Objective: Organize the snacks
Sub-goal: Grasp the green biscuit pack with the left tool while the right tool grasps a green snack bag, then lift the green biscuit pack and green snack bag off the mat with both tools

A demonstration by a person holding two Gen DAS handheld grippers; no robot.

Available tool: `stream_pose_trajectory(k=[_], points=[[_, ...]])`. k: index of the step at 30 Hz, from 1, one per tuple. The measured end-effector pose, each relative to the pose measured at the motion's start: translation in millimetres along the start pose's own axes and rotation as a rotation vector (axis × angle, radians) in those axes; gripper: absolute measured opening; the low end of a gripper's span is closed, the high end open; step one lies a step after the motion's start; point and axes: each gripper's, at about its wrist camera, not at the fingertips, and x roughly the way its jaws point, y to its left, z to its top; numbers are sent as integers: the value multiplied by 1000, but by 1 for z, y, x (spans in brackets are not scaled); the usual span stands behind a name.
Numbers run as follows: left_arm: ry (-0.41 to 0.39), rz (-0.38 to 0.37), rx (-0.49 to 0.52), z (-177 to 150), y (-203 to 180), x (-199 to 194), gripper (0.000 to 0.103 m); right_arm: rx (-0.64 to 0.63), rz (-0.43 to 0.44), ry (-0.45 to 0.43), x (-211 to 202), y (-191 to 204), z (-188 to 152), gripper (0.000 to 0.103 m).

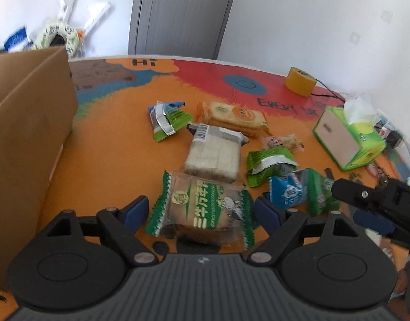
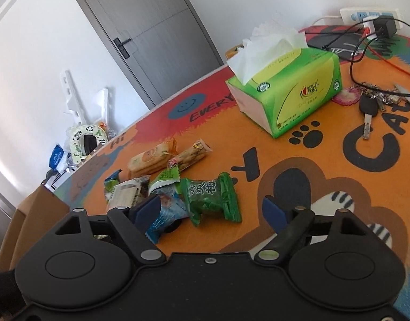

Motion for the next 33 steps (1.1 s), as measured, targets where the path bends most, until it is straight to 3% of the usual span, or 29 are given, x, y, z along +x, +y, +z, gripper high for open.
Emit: stream_pose_trajectory(k=[2,6,9,12,14,16,20,23,25,33], points=[[-11,13,3,-1,-1,0,81,-7,-5,9,7,2,1,80],[-22,38,13,0,1,-2,62,-23,-9,22,17,7,2,77],[-25,33,-5,1,6,-3,55,-45,-35,16,21,12,1,74],[-36,35,-18,0,7,-5,52,-60,-50,13,23,16,0,60],[-37,27,-20,1,8,-6,51,-58,-51,16,22,15,0,44],[-39,17,-29,1,10,-9,49,-43,-30,20,18,11,-1,40],[-45,-4,-37,-2,13,-17,44,-31,-27,12,9,8,-7,38],[-52,-21,-41,-5,15,-23,37,-27,-22,6,-1,8,-12,38],[-58,-31,-43,-6,16,-27,26,-33,-21,-7,-9,11,-16,38],[-84,-85,-69,-13,25,-47,13,-36,-20,-28,-31,18,-29,38]])
